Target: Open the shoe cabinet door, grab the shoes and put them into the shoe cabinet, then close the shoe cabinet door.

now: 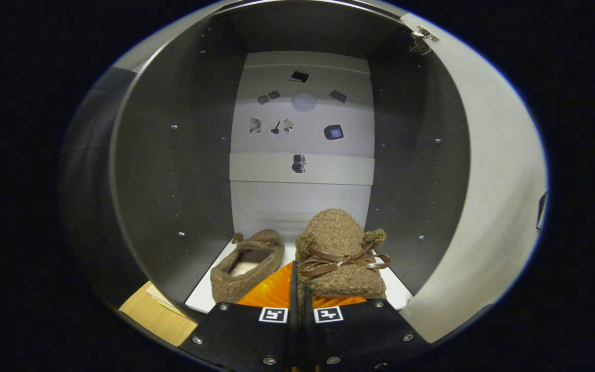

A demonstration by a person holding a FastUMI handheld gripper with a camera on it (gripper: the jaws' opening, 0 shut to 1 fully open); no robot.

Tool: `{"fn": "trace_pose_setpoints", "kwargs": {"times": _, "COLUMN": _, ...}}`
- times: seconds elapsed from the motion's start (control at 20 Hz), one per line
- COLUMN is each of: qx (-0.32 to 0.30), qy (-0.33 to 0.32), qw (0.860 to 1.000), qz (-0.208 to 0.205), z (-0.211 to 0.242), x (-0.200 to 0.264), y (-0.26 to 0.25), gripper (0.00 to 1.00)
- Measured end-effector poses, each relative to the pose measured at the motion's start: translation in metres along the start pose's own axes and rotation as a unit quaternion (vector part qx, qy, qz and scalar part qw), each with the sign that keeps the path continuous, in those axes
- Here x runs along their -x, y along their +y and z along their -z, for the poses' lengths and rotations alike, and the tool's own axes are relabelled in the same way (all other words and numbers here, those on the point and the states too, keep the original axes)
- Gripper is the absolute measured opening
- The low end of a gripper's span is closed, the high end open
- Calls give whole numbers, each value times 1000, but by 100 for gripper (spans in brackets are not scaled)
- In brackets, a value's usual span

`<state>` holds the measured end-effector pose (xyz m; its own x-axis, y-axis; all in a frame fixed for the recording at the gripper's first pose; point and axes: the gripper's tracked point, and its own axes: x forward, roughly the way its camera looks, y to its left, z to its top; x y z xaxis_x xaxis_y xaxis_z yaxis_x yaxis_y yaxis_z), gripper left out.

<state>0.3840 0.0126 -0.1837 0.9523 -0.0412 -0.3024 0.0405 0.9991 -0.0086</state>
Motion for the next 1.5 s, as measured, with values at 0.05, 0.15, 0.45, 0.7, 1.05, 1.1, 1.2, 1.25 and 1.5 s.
{"fn": "trace_pose_setpoints", "kwargs": {"times": 0.05, "qx": -4, "qy": -1, "qw": 1000, "qz": -3, "z": -2, "x": -11, "y": -2, "gripper": 4}}
{"fn": "trace_pose_setpoints", "kwargs": {"times": 0.15, "qx": -22, "qy": -6, "qw": 1000, "qz": -13, "z": -7, "x": -33, "y": -3, "gripper": 4}}
{"fn": "trace_pose_setpoints", "kwargs": {"times": 0.45, "qx": -26, "qy": 14, "qw": 999, "qz": -34, "z": 10, "x": -84, "y": -1, "gripper": 5}}
{"fn": "trace_pose_setpoints", "kwargs": {"times": 0.7, "qx": -40, "qy": 37, "qw": 998, "qz": -29, "z": 23, "x": -113, "y": -6, "gripper": 9}}
{"fn": "trace_pose_setpoints", "kwargs": {"times": 1.05, "qx": -77, "qy": 61, "qw": 994, "qz": -39, "z": 26, "x": -110, "y": -8, "gripper": 35}}
{"fn": "trace_pose_setpoints", "kwargs": {"times": 1.1, "qx": -80, "qy": 66, "qw": 994, "qz": -38, "z": 26, "x": -106, "y": -8, "gripper": 41}}
{"fn": "trace_pose_setpoints", "kwargs": {"times": 1.2, "qx": -81, "qy": 74, "qw": 993, "qz": -47, "z": 26, "x": -97, "y": -2, "gripper": 54}}
{"fn": "trace_pose_setpoints", "kwargs": {"times": 1.25, "qx": -77, "qy": 82, "qw": 992, "qz": -56, "z": 27, "x": -91, "y": 3, "gripper": 61}}
{"fn": "trace_pose_setpoints", "kwargs": {"times": 1.5, "qx": -60, "qy": 85, "qw": 993, "qz": -54, "z": 21, "x": -61, "y": 14, "gripper": 83}}
